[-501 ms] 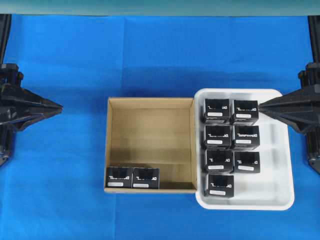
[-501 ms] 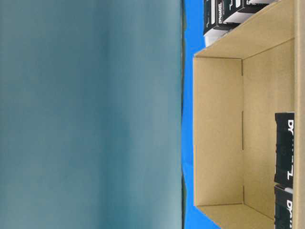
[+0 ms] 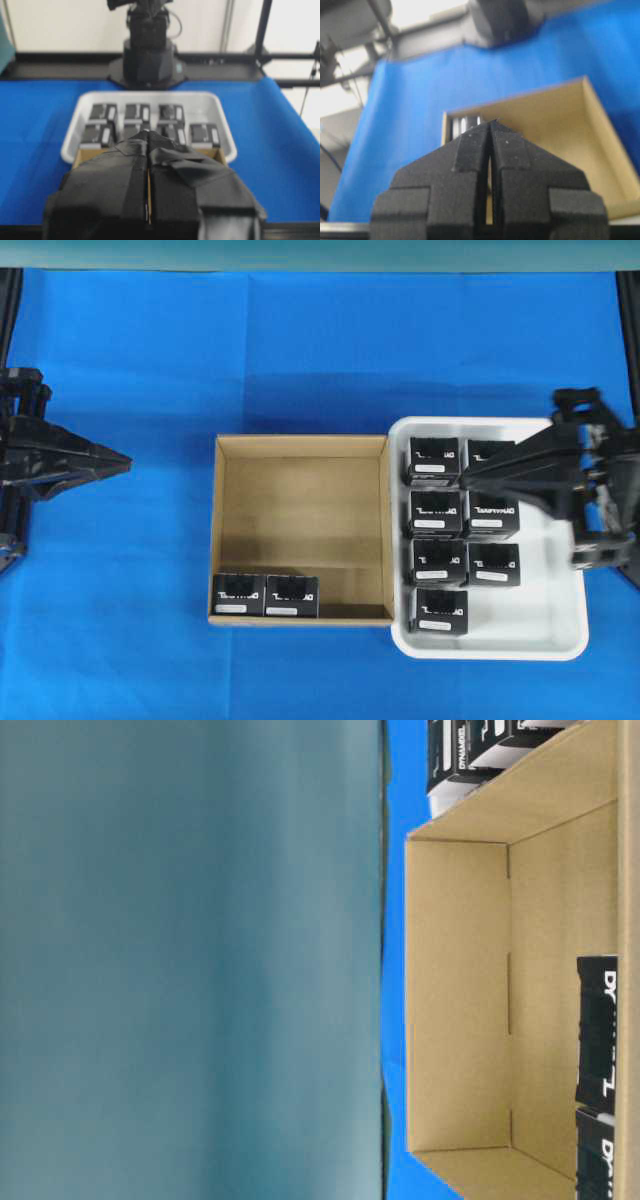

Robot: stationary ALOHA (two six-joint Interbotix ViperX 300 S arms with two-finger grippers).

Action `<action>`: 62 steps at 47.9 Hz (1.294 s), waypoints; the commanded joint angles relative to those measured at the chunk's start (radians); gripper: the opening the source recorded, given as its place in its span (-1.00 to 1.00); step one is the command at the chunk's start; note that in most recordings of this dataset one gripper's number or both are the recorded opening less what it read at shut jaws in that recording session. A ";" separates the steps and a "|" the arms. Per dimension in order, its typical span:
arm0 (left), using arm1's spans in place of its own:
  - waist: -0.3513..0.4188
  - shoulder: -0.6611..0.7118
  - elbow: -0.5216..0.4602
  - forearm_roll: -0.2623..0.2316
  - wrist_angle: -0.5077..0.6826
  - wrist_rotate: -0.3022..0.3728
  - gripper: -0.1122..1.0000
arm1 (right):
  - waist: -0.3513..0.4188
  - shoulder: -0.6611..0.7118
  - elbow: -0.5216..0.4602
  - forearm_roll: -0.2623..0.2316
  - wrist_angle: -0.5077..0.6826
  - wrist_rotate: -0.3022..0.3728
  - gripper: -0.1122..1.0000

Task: Pick the box from inside the cardboard box.
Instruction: 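Swing the right arm left from the white tray over the cardboard box, then lower the open right gripper into the cardboard box over the right black box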

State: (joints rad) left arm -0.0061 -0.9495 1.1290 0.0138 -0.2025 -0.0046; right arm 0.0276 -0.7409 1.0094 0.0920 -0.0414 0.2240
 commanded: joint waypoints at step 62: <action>-0.014 0.006 -0.049 0.005 0.153 -0.002 -0.89 | 0.077 1.020 -0.986 0.017 0.988 -0.241 -0.57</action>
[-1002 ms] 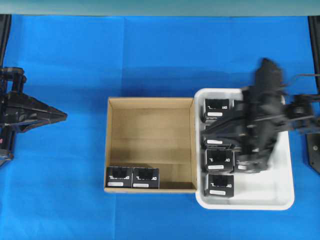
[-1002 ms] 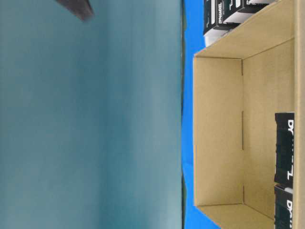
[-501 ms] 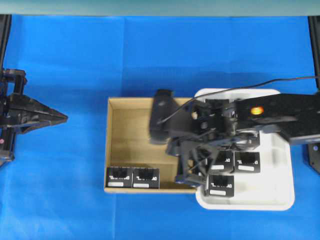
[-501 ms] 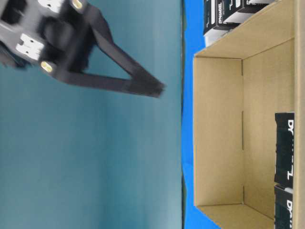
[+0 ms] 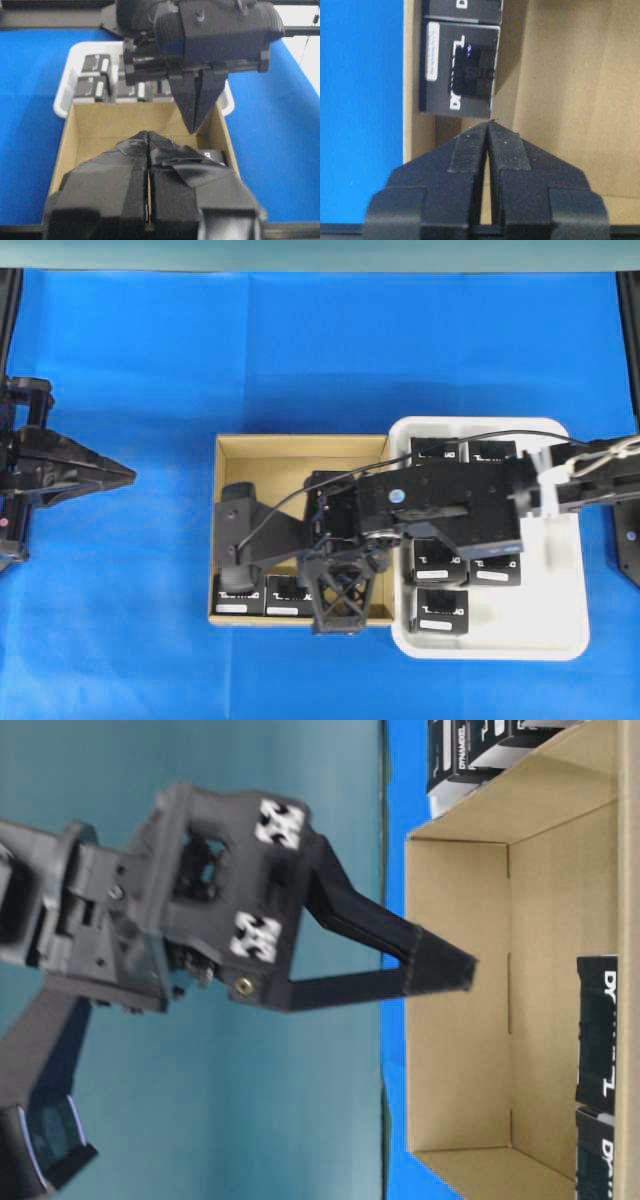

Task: Pick the box from inside the cardboard box.
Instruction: 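Lower the open right gripper into the cardboard box over the right black box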

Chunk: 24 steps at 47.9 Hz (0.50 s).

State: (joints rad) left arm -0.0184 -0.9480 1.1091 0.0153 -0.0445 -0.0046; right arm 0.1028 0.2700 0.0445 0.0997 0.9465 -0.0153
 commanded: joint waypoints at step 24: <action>-0.012 0.006 -0.032 0.002 -0.005 -0.014 -0.89 | -0.041 0.071 -0.034 0.124 -0.064 -0.006 0.97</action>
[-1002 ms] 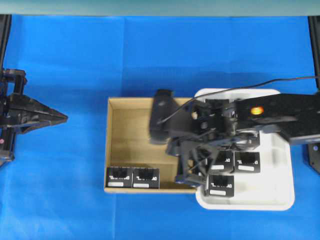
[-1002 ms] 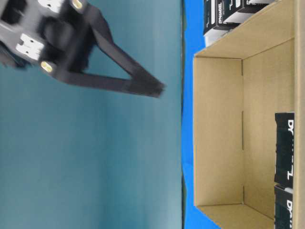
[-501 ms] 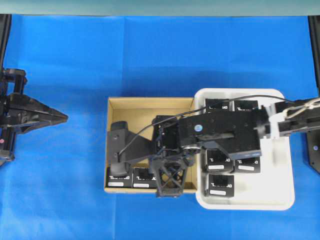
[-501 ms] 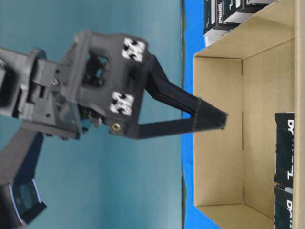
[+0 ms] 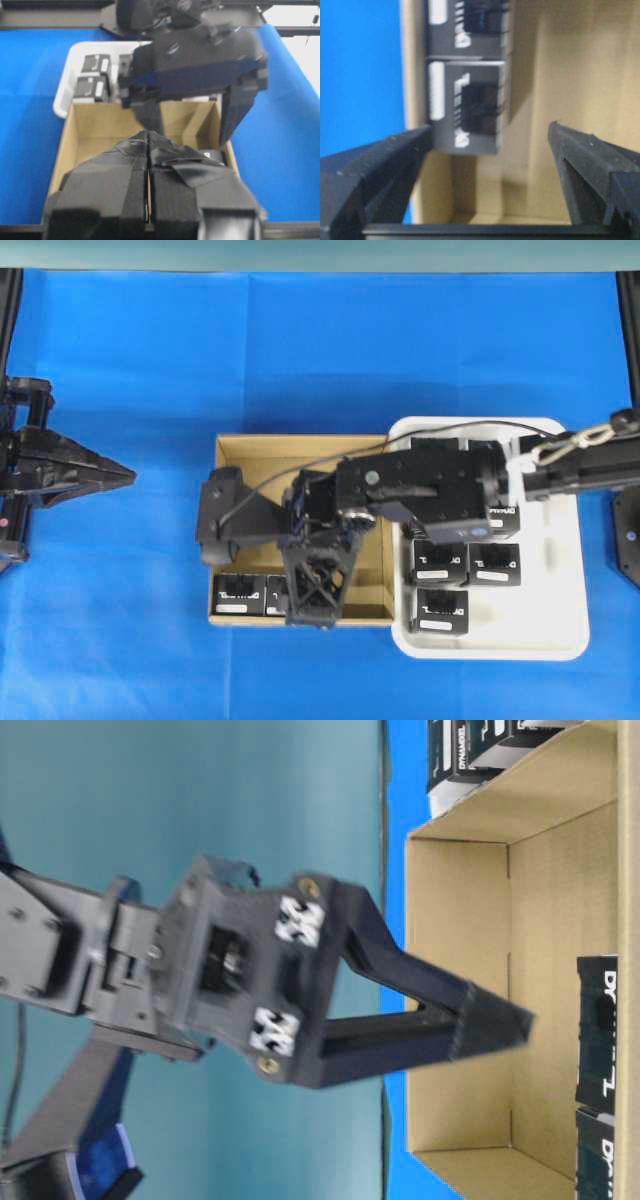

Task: Pick the box from inside the cardboard box.
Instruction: 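Lower the open right gripper into the cardboard box over the right black box, then close the right gripper on the black box and lift it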

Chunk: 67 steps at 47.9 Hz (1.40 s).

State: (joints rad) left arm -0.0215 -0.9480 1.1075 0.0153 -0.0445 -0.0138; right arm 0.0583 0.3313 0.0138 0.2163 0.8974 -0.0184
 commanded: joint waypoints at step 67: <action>-0.025 0.006 -0.038 0.003 -0.005 -0.014 -0.89 | -0.074 0.081 0.061 0.118 -0.063 -0.103 0.98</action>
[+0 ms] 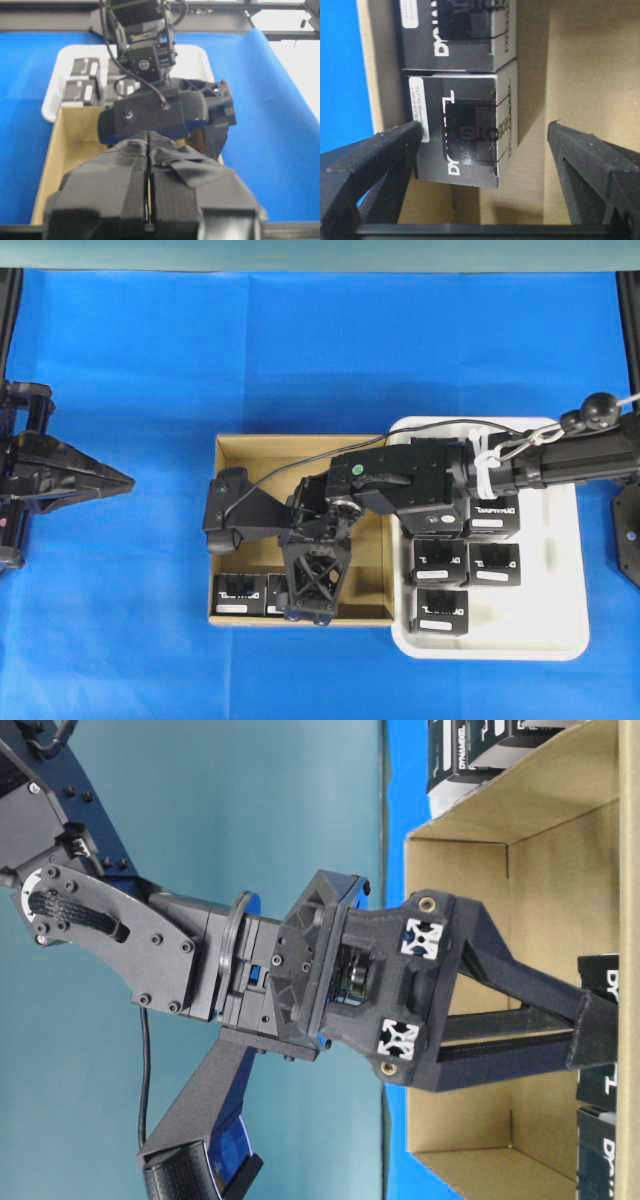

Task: Pick the box from inside the cardboard box.
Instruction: 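Close the right gripper on the black box and lift it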

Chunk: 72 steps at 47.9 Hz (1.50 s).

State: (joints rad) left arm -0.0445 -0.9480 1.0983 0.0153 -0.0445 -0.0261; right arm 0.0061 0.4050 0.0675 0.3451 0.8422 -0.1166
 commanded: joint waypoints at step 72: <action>0.000 0.006 -0.037 0.003 0.035 -0.002 -0.89 | 0.023 -0.011 -0.035 -0.160 0.005 -0.184 0.99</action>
State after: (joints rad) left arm -0.0445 -0.9480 1.0891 0.0153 -0.0046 -0.0261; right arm 0.0107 0.3820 0.0383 0.1994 0.8529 -0.2976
